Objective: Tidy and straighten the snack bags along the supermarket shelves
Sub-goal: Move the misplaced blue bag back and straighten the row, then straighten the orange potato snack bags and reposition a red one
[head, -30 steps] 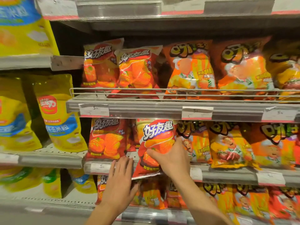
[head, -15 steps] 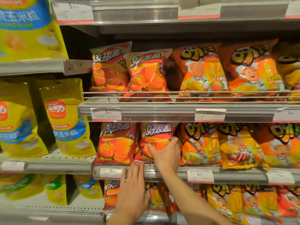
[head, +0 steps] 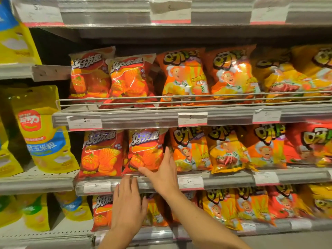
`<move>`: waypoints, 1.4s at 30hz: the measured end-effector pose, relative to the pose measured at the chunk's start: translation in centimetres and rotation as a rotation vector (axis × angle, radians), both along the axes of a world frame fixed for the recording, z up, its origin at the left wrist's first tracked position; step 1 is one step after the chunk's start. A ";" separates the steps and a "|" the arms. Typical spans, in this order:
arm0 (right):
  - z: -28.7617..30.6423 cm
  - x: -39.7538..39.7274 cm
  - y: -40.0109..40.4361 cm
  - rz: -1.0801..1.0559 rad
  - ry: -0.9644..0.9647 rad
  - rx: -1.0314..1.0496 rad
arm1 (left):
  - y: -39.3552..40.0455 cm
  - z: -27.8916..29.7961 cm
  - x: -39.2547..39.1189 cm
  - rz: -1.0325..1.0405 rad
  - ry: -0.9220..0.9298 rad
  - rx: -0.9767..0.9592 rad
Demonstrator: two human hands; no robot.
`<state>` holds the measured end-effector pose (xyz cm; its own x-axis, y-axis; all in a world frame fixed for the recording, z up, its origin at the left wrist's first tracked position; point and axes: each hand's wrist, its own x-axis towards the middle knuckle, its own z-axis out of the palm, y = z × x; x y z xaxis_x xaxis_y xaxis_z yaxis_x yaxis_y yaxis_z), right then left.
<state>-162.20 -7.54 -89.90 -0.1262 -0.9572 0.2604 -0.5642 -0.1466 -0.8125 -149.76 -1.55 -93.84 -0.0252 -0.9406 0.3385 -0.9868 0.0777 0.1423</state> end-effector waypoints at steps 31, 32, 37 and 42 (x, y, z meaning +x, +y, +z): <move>3.7 -28.1 -3.3 -0.079 0.028 0.229 | -8.0 4.7 -16.7 -0.068 0.988 -0.055; 3.7 -28.1 -3.5 -0.078 0.020 0.238 | -8.3 4.5 -16.5 -0.054 0.988 -0.044; 3.7 -27.9 -3.9 -0.079 0.069 0.263 | -10.0 3.7 -15.4 -0.005 0.940 0.045; 3.8 -27.7 -3.7 -0.104 0.090 0.247 | -11.0 4.2 -14.8 -0.024 1.007 0.151</move>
<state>-189.92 -11.25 -86.07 -0.2143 -0.9761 0.0352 -0.6376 0.1125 -0.7621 -164.58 -12.56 -89.62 0.1861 -0.9784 0.0905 -0.4012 0.0084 0.9159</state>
